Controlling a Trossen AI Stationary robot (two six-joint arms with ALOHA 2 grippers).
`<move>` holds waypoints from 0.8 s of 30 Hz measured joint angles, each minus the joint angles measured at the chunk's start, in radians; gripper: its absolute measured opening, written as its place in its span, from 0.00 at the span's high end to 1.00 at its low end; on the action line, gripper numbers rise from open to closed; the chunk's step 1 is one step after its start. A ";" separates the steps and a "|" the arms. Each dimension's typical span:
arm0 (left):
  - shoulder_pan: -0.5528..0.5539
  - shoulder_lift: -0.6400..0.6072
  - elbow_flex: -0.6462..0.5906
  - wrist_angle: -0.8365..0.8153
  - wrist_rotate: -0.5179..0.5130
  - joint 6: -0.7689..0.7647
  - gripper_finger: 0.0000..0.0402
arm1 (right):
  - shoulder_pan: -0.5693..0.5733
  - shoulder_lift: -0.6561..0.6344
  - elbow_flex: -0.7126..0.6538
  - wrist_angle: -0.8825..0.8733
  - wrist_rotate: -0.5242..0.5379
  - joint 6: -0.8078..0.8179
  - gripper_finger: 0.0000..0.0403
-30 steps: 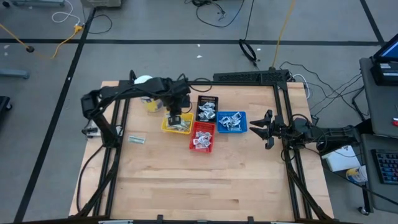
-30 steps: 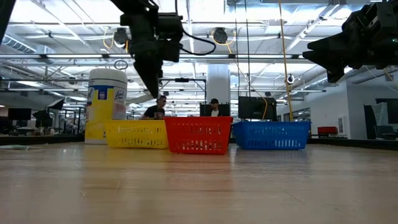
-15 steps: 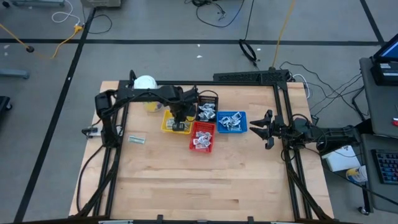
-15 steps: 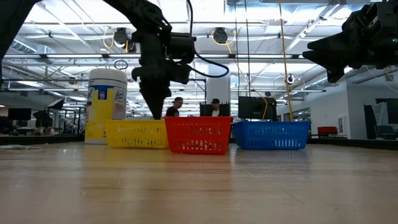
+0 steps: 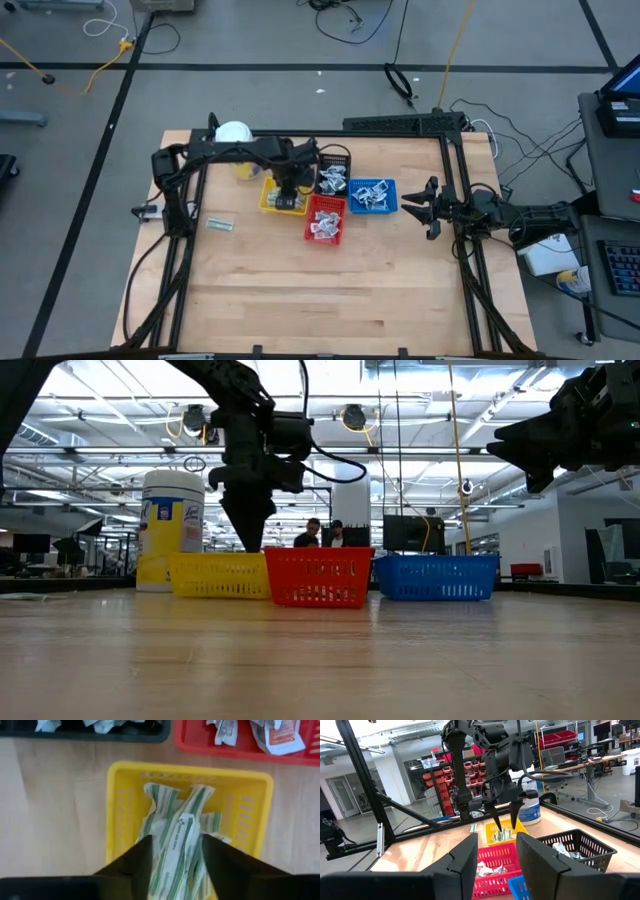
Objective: Pick & Place First Aid Supplies
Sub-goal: Put the bandage pack into the yellow bin
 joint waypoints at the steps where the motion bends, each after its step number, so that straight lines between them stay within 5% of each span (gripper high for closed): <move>1: 0.004 -0.007 0.001 -0.015 0.003 0.001 0.54 | 0.000 0.000 0.000 0.000 0.000 0.000 0.68; 10: 0.023 -0.102 0.018 -0.146 0.008 0.009 0.34 | 0.000 0.000 0.000 0.002 0.000 0.000 0.68; 18: 0.010 -0.178 0.002 -0.227 0.015 -0.024 0.36 | 0.000 0.000 0.000 0.000 0.000 0.000 0.68; 24: -0.044 -0.300 -0.182 -0.115 0.053 -0.039 0.37 | 0.000 0.000 0.000 0.000 0.000 0.000 0.68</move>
